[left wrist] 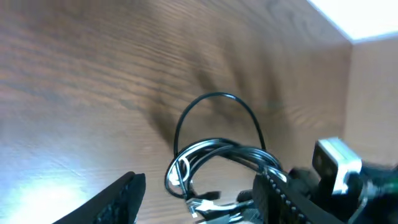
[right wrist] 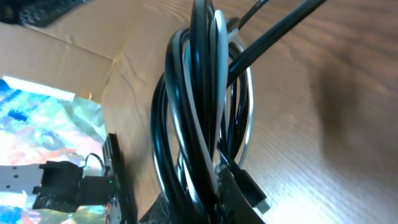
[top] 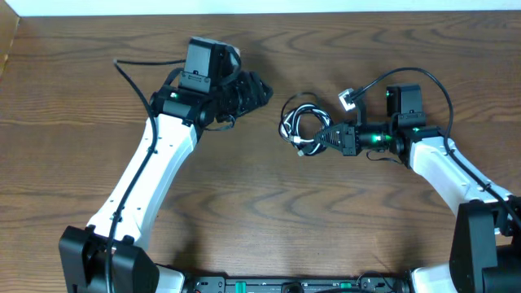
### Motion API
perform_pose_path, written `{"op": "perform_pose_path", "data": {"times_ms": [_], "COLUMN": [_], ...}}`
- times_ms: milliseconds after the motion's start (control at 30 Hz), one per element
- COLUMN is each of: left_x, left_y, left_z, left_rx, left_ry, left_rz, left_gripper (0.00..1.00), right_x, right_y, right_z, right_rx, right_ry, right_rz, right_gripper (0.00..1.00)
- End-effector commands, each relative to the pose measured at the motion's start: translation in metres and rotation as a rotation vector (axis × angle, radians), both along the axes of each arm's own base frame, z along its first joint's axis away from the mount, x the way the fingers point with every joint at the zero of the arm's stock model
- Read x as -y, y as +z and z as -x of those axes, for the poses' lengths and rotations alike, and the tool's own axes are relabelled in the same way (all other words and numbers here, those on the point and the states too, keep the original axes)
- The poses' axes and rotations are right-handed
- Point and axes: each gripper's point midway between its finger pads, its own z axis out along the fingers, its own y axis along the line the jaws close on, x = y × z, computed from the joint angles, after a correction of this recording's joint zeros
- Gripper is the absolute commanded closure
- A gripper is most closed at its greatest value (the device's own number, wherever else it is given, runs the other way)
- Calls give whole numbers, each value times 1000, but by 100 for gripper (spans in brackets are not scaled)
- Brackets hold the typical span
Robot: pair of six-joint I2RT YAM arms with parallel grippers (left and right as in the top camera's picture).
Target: Untangle cables
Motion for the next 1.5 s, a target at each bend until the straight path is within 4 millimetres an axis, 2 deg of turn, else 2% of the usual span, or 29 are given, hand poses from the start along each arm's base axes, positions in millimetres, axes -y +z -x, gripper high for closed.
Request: {"op": "perform_pose_path", "data": {"times_ms": [0,100,167,233,367,467,667,967,1100,1167,1267,1333,1367,1433,1467], "left_x": [14,30,39,43,49,61,72,88,105,116,136,139,138,136,132], "left_y": [4,-3,-16,-24,-53,-64,-84,-115,-112,-106,-92,-89,-88,-89,-91], "left_z": [7,17,23,24,22,25,10,-10,-9,-8,3,7,6,4,0], "left_rx": [131,176,179,171,116,96,105,42,51,43,49,41,37,38,42], "left_ry": [-209,-327,-400,-427,-475,-532,-538,-417,-413,-391,-464,-481,-475,-467,-448], "left_rz": [-78,-123,-151,-163,-161,-99,-73,-43,-13,30,135,162,164,159,140], "left_gripper": [39,39,39,39,39,39,39,42,42,42,42,42,43,80,93], "right_x": [-6,-15,-17,-17,-18,-19,-23,-25,-24,-22,-21,-19,-17,-11,-3], "right_y": [13,15,20,25,38,43,54,69,72,68,65,66,67,68,64], "right_z": [3,9,12,13,17,18,26,31,27,22,16,12,10,5,-3], "right_rx": [47,55,60,73,102,114,108,133,139,119,118,113,118,109,89], "right_ry": [26,63,80,85,98,102,148,173,158,121,90,72,64,37,-14], "right_rz": [3,-10,-31,-39,-63,-69,-134,-179,-178,-151,-130,-130,-132,-134,-114], "right_gripper": [99,99,99,99,99,99,99,99,99,99,99,99,99,99,99]}}
